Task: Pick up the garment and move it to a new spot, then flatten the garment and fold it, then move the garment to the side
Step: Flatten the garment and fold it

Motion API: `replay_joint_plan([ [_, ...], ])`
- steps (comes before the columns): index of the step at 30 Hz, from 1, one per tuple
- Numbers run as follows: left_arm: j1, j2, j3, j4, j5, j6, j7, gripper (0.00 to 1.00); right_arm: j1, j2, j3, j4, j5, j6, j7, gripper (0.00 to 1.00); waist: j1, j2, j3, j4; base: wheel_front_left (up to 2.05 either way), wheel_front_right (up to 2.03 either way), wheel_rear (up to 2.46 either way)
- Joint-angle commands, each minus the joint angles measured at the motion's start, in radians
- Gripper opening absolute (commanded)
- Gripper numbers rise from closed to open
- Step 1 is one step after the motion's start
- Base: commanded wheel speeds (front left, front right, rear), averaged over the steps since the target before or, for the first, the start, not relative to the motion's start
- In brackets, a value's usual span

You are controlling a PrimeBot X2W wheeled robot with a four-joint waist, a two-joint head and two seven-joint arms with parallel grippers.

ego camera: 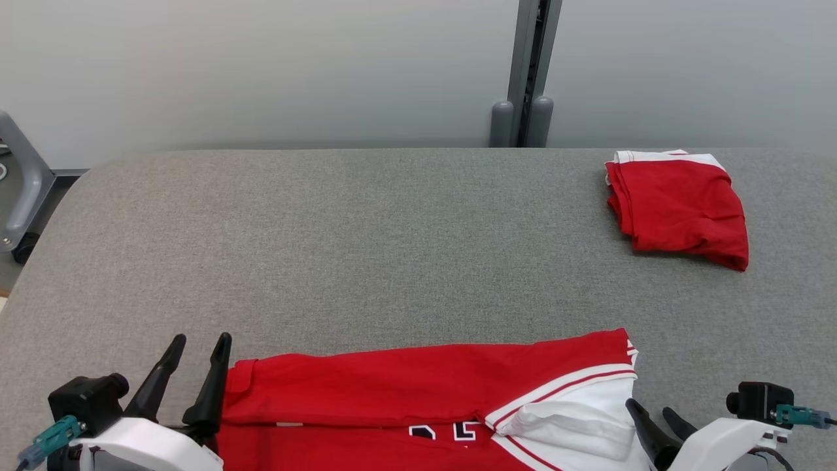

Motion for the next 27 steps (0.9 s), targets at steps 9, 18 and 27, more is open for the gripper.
replay_joint_plan([
  [9, 0.014, -0.083, 0.055, 0.051, 0.078, -0.068, -0.001, 1.00, -0.052, 0.015, 0.005, 0.133, 0.016, 0.001, 0.006, 1.00, 0.0000, 0.0000, 0.011, 0.014, 0.00, 0.00, 0.00],
  [18, -0.001, -0.121, 0.074, 0.106, 0.109, -0.110, -0.001, 1.00, -0.066, 0.030, 0.059, 0.212, 0.049, 0.001, 0.079, 1.00, 0.0000, 0.0000, 0.023, 0.042, 0.00, 0.00, 0.00],
  [27, -0.007, -0.146, 0.076, 0.142, 0.129, -0.129, -0.001, 1.00, -0.073, 0.005, 0.101, 0.193, 0.086, 0.002, 0.084, 0.00, 0.0000, 0.0000, 0.020, 0.056, 0.00, 0.00, 0.00],
])
